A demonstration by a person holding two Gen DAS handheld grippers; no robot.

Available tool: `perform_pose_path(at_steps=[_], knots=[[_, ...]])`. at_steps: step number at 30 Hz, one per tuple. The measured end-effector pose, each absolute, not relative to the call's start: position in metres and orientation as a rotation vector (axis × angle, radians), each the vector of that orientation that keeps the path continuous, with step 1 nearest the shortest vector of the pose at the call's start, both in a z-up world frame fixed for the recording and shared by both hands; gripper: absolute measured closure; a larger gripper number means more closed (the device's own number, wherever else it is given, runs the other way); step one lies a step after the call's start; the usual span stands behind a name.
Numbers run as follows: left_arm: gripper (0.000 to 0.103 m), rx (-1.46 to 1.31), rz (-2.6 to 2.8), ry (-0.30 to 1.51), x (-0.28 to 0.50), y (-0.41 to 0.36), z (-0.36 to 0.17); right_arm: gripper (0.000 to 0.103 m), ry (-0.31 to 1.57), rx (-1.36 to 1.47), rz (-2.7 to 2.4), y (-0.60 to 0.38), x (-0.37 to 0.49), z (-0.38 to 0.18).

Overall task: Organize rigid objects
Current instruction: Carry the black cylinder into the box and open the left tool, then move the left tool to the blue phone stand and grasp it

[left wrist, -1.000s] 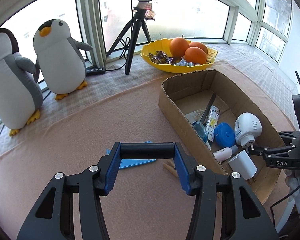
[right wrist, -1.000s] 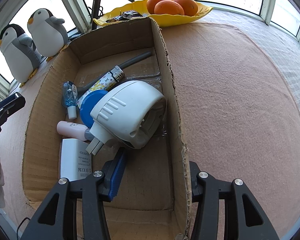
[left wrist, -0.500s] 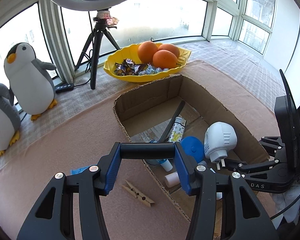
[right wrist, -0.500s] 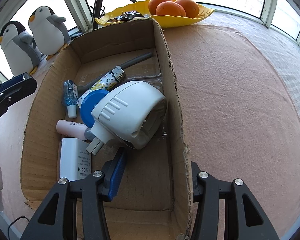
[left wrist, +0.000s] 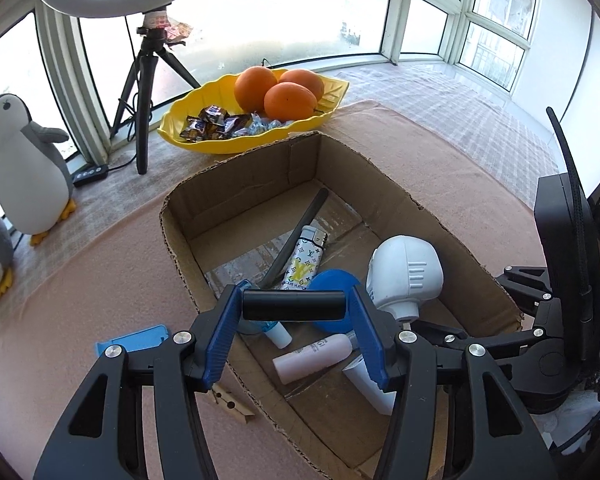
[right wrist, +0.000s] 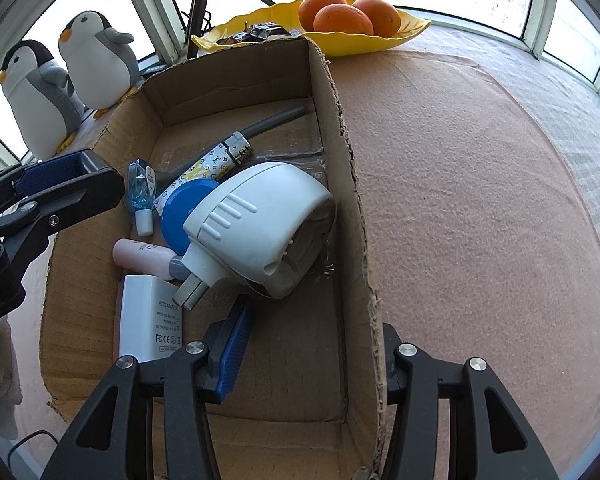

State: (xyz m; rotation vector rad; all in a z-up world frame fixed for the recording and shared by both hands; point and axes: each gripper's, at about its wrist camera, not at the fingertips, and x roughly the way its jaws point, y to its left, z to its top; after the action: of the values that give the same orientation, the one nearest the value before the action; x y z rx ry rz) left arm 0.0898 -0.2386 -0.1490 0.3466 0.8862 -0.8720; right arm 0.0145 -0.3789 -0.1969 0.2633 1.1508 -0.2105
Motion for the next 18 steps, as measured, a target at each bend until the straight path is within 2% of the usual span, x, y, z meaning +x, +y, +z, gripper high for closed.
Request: perform_pose_path(at_steps=[2, 10, 12, 18], knots=[[0.035, 0.351, -0.882, 0.875, 0.087, -0.239, -0.147, 0.057, 1.152, 0.261, -0.211, -0.379, 0.014, -0.197], [0.035, 0.359, -0.896, 0.851, 0.088, -0.231, -0.141, 0.055, 1.154, 0.255, -0.217, -0.377, 0.015, -0.197], [0.035, 0.365, -0.899, 0.843, 0.091, -0.224, -0.140, 0.051, 1.155, 0.252, -0.222, -0.378, 0.015, -0.198], [0.035, 0.406, -0.889, 0.829, 0.105, -0.183, -0.144, 0.049, 1.159, 0.254, -0.231, -0.379, 0.016, -0.197]])
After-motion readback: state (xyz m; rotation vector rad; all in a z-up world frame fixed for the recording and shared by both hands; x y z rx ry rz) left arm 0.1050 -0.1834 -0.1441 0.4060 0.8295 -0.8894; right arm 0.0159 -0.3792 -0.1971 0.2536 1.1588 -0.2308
